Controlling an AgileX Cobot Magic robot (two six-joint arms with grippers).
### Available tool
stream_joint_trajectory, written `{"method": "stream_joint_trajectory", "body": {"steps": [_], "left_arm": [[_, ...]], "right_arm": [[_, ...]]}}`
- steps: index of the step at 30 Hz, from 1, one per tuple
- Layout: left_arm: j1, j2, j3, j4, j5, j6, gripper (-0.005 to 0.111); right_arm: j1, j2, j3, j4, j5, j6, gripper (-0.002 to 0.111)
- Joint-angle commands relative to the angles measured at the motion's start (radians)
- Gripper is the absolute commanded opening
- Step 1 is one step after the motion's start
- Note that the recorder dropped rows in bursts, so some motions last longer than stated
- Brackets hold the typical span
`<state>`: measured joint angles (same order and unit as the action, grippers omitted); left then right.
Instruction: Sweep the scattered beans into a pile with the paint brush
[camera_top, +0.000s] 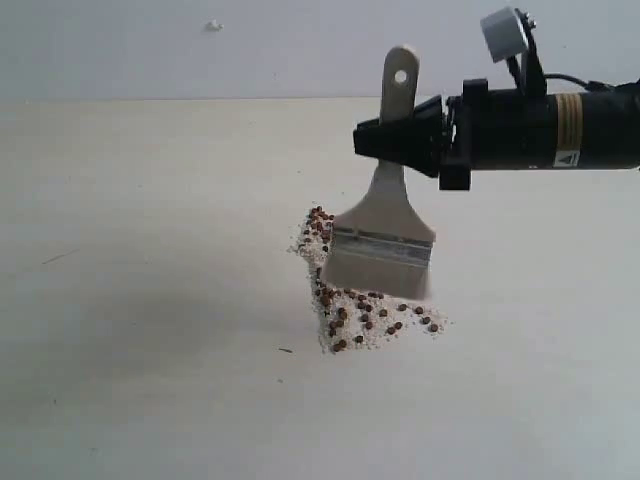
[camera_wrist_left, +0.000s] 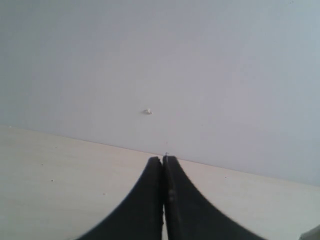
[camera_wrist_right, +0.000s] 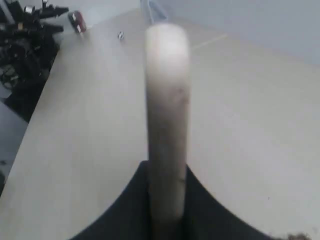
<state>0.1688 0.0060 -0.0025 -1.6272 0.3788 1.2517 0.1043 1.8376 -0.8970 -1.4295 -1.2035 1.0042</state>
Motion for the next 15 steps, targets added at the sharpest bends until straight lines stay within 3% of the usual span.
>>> {"method": "stream_joint_trajectory", "body": {"steps": [1,4,9,11,15], "left_arm": [[-0.007,-0.006,0.002,0.001,-0.001,0.002,0.000],[-0.007,-0.006,0.002,0.001,-0.001,0.002,0.000],[-0.007,-0.006,0.002,0.001,0.001,0.002,0.000],[-0.007,-0.006,0.002,0.001,0.001,0.002,0.000],[-0.007,-0.006,0.002,0.001,0.001,0.002,0.000]], "right_arm": [[0.001,-0.087,0.067,0.178,-0.018,-0.015,0.000],[0.001,-0.215,0.271,0.517,0.126,-0.182,0.000],[0.071,-0.394,0.711,1.155,-0.004,-0.696,0.000],[0.139,-0.420,0.784,1.337,-0.006,-0.780,0.000],[0.228,-0.427,0.811,1.507,-0.013,-0.856,0.000]]}}
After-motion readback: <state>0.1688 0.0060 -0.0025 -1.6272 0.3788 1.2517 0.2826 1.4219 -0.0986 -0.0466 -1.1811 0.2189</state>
